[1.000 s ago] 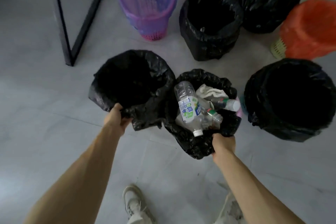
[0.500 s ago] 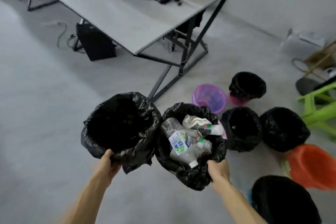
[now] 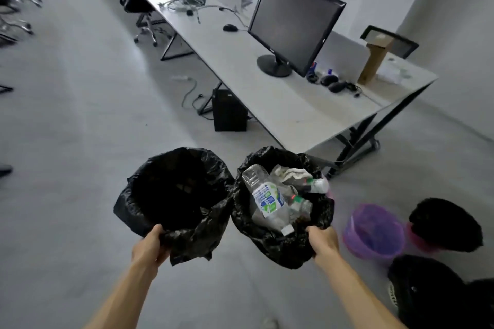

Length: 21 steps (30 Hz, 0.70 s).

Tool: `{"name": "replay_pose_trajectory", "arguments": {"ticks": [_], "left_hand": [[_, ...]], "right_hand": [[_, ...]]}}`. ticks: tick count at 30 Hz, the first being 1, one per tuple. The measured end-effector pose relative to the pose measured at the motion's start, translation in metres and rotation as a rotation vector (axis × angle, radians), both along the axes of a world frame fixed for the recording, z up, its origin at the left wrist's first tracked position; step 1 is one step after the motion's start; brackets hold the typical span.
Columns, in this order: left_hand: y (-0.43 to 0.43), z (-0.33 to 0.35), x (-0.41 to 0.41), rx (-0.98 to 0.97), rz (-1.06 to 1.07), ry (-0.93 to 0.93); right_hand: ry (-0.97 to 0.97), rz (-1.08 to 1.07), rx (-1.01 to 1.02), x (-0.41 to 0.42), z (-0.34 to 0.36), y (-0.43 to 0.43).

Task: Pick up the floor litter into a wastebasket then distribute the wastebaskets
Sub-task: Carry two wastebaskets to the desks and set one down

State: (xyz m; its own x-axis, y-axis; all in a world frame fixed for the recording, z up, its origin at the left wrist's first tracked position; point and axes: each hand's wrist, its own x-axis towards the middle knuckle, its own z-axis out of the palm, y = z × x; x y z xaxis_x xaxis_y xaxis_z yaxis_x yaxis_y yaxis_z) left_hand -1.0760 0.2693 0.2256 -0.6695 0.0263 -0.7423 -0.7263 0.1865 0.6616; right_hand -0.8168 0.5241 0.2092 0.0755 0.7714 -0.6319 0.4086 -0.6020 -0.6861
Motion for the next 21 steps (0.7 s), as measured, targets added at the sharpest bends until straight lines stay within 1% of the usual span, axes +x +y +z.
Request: {"name": "replay_pose_trajectory", "arguments": {"ticks": [3,5,8,12,14,17,21], "left_hand": [[0.009,0.0,-0.031,-0.014,0.07,0.009],[0.015,-0.001,-0.055,-0.02,0.166,0.002],[0.023,0.001,-0.079,-0.031,0.263,-0.008],[0.031,-0.001,-0.129,-0.014,0.395,-0.024],[0.033,-0.005,-0.163,-0.001,0.425,-0.041],[0.039,-0.018,-0.221,0.014,0.47,-0.073],[0.052,-0.034,-0.31,0.033,0.474,-0.095]], "right_hand": [[0.055,0.055,-0.023,-0.052,-0.01,0.028],[0.063,0.11,-0.05,-0.094,-0.017,0.052],[0.076,0.158,-0.065,-0.141,-0.007,0.071],[0.063,0.284,-0.079,-0.226,0.0,0.104],[0.054,0.346,-0.086,-0.273,-0.004,0.119],[0.025,0.367,-0.084,-0.341,-0.009,0.137],[0.06,0.338,-0.098,-0.436,-0.011,0.151]]}}
